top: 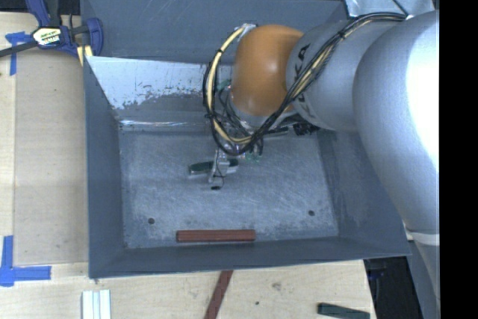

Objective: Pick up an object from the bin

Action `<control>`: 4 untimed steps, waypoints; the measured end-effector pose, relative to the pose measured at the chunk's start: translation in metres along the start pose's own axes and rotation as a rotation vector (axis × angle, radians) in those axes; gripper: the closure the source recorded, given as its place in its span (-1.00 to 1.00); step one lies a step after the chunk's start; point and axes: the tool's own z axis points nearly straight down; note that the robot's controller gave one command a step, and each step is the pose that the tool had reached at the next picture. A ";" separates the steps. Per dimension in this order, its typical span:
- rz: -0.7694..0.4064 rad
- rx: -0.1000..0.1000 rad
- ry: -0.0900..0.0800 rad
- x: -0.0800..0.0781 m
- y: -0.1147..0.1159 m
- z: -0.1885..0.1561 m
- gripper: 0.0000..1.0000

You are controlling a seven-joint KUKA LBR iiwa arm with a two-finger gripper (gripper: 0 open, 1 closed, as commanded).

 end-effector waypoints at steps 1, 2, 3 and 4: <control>0.098 -0.008 -0.017 -0.003 0.002 0.019 1.00; 0.114 -0.008 -0.015 -0.002 0.001 0.018 1.00; 0.123 -0.005 -0.007 -0.001 0.001 0.013 1.00; 0.119 0.000 0.007 0.002 0.000 -0.005 1.00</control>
Offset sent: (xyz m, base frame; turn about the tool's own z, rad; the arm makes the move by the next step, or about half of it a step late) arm 0.0000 0.0000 0.0000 0.0000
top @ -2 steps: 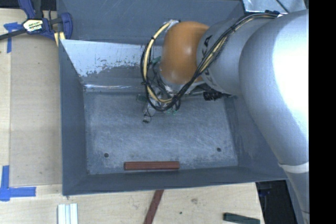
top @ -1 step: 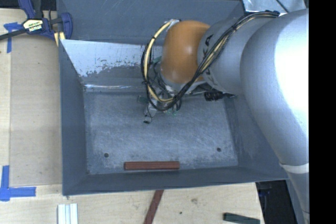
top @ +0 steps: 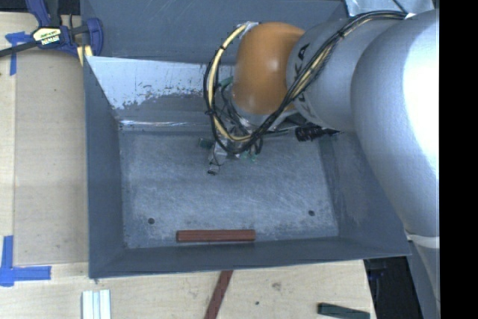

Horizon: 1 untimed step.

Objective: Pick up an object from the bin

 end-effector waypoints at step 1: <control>0.000 0.000 -0.002 -0.002 0.000 -0.020 1.00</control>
Offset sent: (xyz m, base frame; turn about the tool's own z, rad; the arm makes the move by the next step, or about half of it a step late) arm 0.0000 0.0002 0.0841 0.0000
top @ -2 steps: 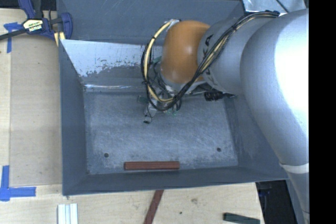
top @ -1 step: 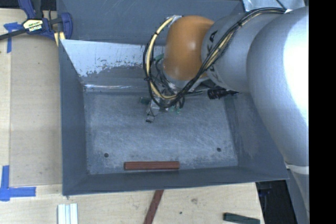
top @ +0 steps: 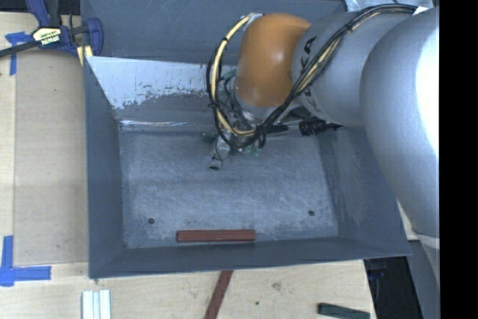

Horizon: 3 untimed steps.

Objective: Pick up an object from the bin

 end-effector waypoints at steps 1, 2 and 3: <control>0.000 0.000 0.000 0.000 0.000 -0.019 1.00; 0.000 -0.001 -0.002 0.000 0.000 -0.038 1.00; 0.000 -0.002 -0.006 -0.001 0.000 -0.049 1.00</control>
Offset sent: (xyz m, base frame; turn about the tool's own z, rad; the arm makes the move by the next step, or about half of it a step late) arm 0.0000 -0.0002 0.0351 0.0000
